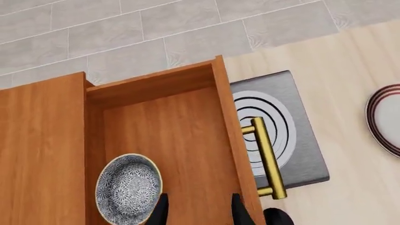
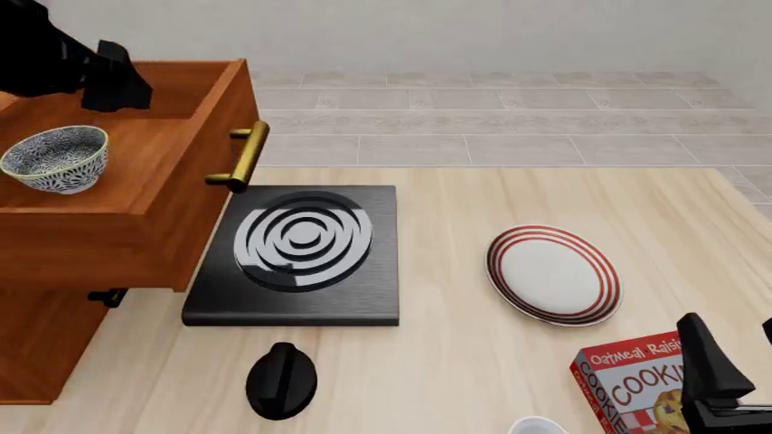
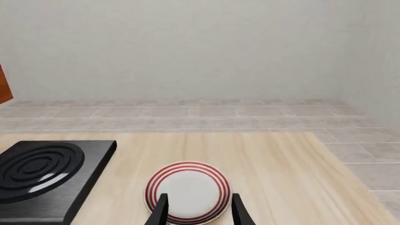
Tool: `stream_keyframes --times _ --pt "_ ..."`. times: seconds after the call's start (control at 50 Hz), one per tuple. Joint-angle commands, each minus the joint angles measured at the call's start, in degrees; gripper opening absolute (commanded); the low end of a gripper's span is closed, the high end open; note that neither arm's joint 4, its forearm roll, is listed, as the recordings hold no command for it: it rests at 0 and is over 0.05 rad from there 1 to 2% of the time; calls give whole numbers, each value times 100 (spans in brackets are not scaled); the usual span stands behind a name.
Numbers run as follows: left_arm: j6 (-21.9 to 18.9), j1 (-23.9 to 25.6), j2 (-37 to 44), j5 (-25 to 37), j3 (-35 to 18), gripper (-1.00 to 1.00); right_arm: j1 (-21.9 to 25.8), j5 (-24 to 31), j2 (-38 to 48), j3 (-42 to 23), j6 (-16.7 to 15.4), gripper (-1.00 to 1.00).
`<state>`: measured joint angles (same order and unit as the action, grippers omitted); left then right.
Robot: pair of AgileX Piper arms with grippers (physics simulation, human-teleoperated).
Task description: Pick the akita bowl in the top layer of the wooden cabinet and place it on the plate.
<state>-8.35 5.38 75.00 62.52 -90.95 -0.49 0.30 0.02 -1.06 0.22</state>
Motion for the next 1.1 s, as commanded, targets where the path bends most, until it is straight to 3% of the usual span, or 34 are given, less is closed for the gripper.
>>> stream_keyframes --times 0.02,0.08,0.24,0.36,1.1 --pt "-78 -323 -46 67 64 100 -5 -2 0 11 11 100" --pt "-166 -576 -69 48 121 100 3 1 0 14 2 100" --pt "-68 -691 -25 96 192 100 0 4 0 11 3 100" --pt "219 -641 124 206 196 100 0 7 0 8 3 100" --pt "-231 -1195 439 27 503 100 -36 -2 0 -2 50 100"
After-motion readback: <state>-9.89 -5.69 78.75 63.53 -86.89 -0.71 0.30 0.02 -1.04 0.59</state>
